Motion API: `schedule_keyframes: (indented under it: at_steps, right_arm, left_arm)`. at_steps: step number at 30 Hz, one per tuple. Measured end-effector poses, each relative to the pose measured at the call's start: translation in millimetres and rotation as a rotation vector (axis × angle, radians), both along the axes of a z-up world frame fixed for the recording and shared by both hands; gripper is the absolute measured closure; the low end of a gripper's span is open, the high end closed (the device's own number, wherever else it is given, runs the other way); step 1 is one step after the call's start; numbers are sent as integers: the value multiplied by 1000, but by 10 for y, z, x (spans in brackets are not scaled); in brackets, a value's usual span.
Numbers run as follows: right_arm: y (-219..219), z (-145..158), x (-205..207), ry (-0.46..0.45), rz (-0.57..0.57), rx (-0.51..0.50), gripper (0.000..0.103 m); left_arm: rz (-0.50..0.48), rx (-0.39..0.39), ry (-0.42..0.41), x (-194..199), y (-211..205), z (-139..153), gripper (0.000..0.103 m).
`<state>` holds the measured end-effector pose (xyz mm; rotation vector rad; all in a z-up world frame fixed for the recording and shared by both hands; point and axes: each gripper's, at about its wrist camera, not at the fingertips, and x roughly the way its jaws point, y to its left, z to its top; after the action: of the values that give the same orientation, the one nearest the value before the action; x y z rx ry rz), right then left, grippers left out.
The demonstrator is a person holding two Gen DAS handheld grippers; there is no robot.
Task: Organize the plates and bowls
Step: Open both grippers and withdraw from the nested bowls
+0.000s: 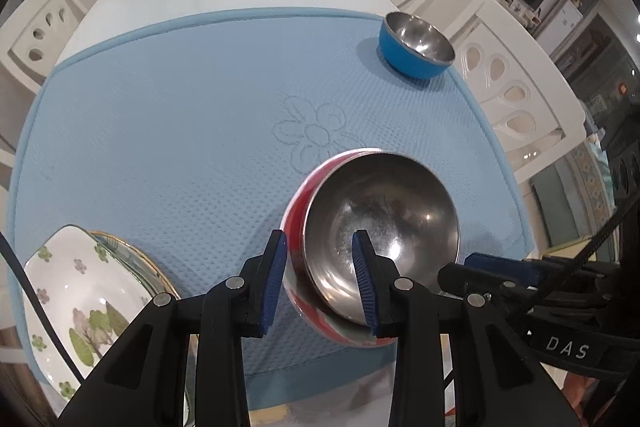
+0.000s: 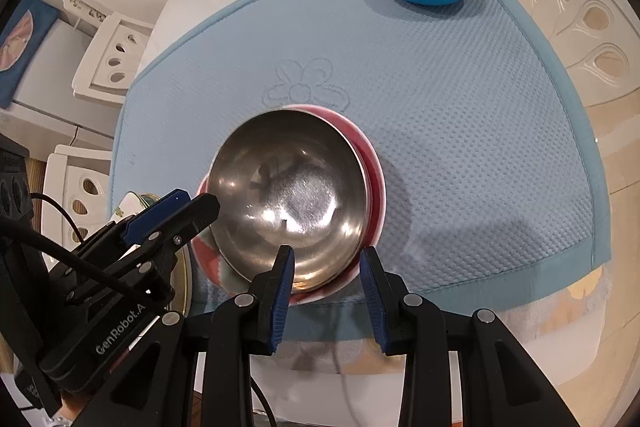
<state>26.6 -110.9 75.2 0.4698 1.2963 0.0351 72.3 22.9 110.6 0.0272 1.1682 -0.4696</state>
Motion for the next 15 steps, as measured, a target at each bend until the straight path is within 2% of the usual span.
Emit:
schedule_keyframes:
  at_steps: [7, 9, 10, 12, 15]
  right_arm:
    - [-13, 117, 56, -37, 25, 2, 70]
    - [-46, 141, 87, -35, 28, -1, 69]
    - [-53, 147, 95, -31, 28, 1, 68]
    - [-113, 164, 123, -22, 18, 2, 60]
    - [-269, 239, 152, -41, -19, -7, 55]
  left_arm:
    - [7, -22, -14, 128, -33, 119, 72]
    - [4, -64, 14, 201, -45, 153, 72]
    - [9, -113, 37, 260, -45, 185, 72]
    - [14, -163, 54, 365, -71, 233, 72]
    - [9, -166, 41, 529, -176, 317, 71]
